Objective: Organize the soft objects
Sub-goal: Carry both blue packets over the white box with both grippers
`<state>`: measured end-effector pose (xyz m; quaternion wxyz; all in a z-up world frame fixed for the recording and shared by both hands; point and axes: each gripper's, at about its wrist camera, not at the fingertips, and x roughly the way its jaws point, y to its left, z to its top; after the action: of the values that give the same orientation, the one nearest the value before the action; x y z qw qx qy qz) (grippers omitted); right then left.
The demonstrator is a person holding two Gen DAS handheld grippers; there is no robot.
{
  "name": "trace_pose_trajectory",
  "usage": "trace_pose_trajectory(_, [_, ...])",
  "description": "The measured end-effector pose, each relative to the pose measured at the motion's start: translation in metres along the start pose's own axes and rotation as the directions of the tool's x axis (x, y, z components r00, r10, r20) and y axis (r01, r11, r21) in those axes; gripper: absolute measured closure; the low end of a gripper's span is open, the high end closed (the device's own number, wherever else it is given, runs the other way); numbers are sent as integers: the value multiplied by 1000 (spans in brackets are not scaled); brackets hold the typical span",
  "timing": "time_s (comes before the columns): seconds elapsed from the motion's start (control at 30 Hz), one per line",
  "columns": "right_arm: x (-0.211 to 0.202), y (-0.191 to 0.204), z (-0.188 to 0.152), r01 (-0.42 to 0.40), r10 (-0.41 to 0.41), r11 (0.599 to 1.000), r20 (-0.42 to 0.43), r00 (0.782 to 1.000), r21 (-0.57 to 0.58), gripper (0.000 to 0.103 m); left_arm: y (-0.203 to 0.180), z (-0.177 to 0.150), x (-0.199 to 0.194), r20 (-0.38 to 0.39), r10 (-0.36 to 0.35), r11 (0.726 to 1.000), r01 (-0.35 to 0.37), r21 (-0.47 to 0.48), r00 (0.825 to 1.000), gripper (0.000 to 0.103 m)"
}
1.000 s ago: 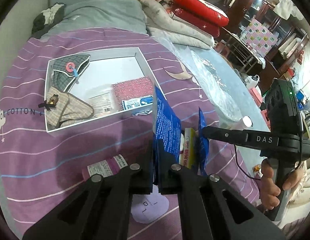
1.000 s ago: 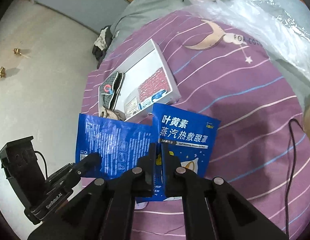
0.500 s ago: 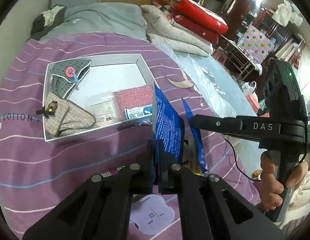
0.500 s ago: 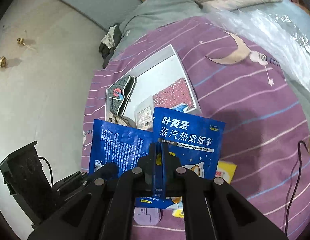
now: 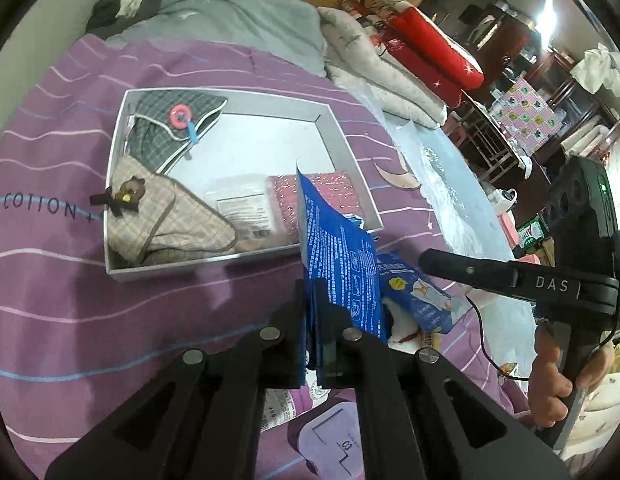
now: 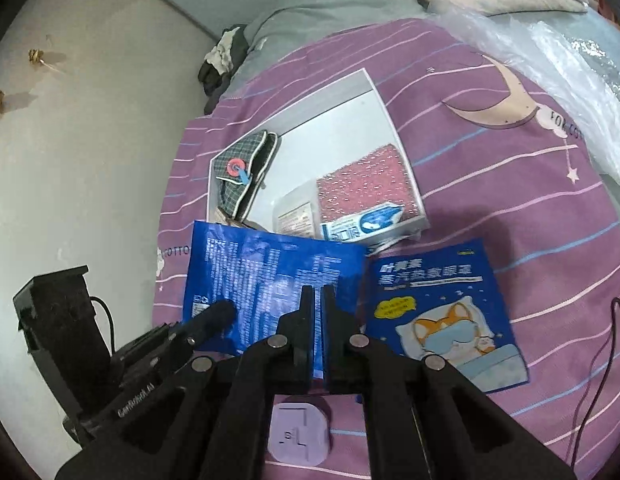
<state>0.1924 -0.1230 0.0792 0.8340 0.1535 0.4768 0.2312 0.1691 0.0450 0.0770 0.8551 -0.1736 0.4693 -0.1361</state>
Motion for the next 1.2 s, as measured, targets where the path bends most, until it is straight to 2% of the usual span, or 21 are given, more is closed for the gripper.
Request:
trace_pose_trajectory(0.07, [-4, -9, 0, 21, -22, 1000, 9, 1000, 23, 100, 3, 0, 0, -6, 1, 1000, -2, -9, 1000, 99])
trace_pose_trajectory(0.1, [-7, -15, 1, 42, -42, 998, 9, 999, 36, 96, 3, -1, 1, -13, 7, 1000, -7, -14, 1000, 99])
trace_pose_trajectory(0.17, [-8, -25, 2, 73, -73, 996, 6, 997, 58, 79, 5, -2, 3, -22, 19, 1000, -19, -21, 1000, 99])
trace_pose_trajectory(0.23, [-8, -39, 1, 96, -97, 992, 9, 995, 87, 37, 6, -3, 4, -31, 26, 999, -27, -26, 999, 99])
trace_pose_trajectory(0.3, [-8, -55, -1, 121, -124, 986, 19, 992, 117, 29, 5, -4, 4, -31, 28, 999, -29, -23, 999, 99])
trace_pose_trajectory(0.4, [2, -80, 0, 162, -159, 972, -30, 987, 172, 29, 2, -3, 5, -30, 32, 999, -33, -14, 999, 99])
trace_pose_trajectory(0.5, [10, -105, -3, 148, -143, 957, -42, 989, 251, 29, 0, -2, 7, -29, 42, 999, -42, -5, 999, 99])
trace_pose_trajectory(0.57, [15, -110, -3, 121, -112, 957, -48, 993, 264, 30, 0, -2, 8, -29, 45, 999, -45, -3, 999, 99])
trace_pose_trajectory(0.67, [22, -106, -2, 51, -40, 966, -49, 998, 253, 48, 0, -2, 10, -33, 55, 998, -55, -3, 998, 99])
trace_pose_trajectory(0.73, [26, -101, -3, 6, 8, 966, -55, 998, 258, 65, 0, -2, 11, -35, 62, 998, -62, -1, 997, 99])
trace_pose_trajectory(0.77, [29, -100, -2, -11, 26, 965, -56, 998, 263, 69, 0, -3, 11, -34, 70, 998, -70, 0, 997, 99])
trace_pose_trajectory(0.83, [30, -97, -3, -19, 32, 963, -45, 998, 268, 84, -1, -3, 11, -30, 80, 997, -80, 5, 996, 99])
trace_pose_trajectory(0.87, [30, -97, -3, -22, 33, 962, -36, 999, 274, 87, 0, -2, 10, -28, 75, 997, -75, 2, 997, 99])
trace_pose_trajectory(0.9, [28, -96, -4, -28, 37, 960, -28, 999, 279, 94, 0, -2, 10, -27, 72, 997, -72, -1, 997, 99])
trace_pose_trajectory(1.0, [19, -94, -4, -75, 76, 953, 8, 997, 293, 99, 3, -2, 8, -25, 59, 998, -59, -11, 998, 99])
trace_pose_trajectory(1.2, [-2, -81, -4, -141, 126, 953, 69, 990, 269, 101, 5, 0, 0, -5, 2, 1000, -2, -26, 1000, 99])
